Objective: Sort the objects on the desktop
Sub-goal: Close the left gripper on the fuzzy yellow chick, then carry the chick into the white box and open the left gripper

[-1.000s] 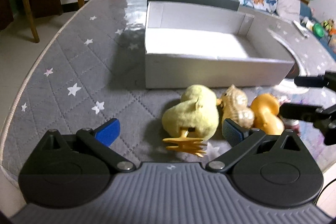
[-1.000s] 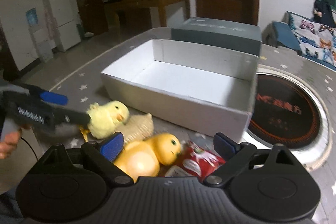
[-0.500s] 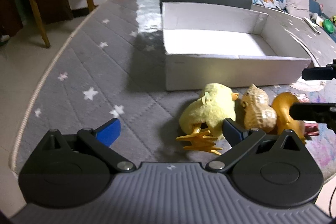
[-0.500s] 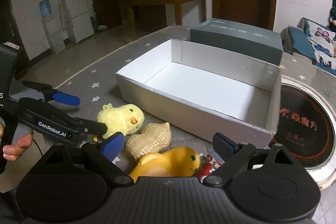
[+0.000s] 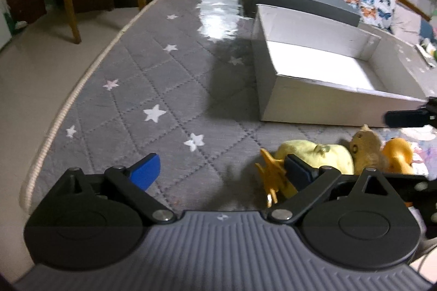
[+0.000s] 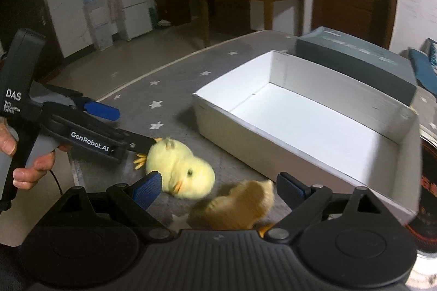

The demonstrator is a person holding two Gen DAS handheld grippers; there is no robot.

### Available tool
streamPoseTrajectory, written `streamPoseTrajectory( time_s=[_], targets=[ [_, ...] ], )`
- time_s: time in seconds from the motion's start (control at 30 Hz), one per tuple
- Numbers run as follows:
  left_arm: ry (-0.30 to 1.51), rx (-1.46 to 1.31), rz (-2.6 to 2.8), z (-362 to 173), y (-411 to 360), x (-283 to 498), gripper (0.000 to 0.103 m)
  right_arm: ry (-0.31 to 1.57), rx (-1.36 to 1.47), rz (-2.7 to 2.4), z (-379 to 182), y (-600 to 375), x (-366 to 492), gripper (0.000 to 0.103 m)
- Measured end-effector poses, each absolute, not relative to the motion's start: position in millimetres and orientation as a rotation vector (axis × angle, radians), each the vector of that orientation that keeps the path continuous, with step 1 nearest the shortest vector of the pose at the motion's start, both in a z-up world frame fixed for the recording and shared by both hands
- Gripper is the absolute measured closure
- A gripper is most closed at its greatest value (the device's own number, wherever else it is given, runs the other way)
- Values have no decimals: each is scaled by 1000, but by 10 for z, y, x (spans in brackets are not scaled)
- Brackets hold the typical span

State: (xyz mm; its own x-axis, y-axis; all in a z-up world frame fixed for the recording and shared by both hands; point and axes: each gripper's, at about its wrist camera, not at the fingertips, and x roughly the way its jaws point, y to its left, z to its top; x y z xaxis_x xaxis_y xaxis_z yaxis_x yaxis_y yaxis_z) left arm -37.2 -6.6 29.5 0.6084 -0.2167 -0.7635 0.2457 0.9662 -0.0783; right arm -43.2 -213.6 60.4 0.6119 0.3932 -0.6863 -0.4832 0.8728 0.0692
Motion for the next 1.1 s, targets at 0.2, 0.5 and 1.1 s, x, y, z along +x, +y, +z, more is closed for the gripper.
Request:
streamPoseTrajectory(
  time_s=[0.2,0.5,1.1],
  targets=[
    [877,27,-317,299,-90,-382,6,795,-178,565,495,-1931,-400,14],
    [876,4,-351,329,-29,-412,6,826,-284,602,352,-1696,-457,28],
    [950,-170,-596,167,-222,-255,28,817,-281,553,225,-1705,-519,45]
  ],
)
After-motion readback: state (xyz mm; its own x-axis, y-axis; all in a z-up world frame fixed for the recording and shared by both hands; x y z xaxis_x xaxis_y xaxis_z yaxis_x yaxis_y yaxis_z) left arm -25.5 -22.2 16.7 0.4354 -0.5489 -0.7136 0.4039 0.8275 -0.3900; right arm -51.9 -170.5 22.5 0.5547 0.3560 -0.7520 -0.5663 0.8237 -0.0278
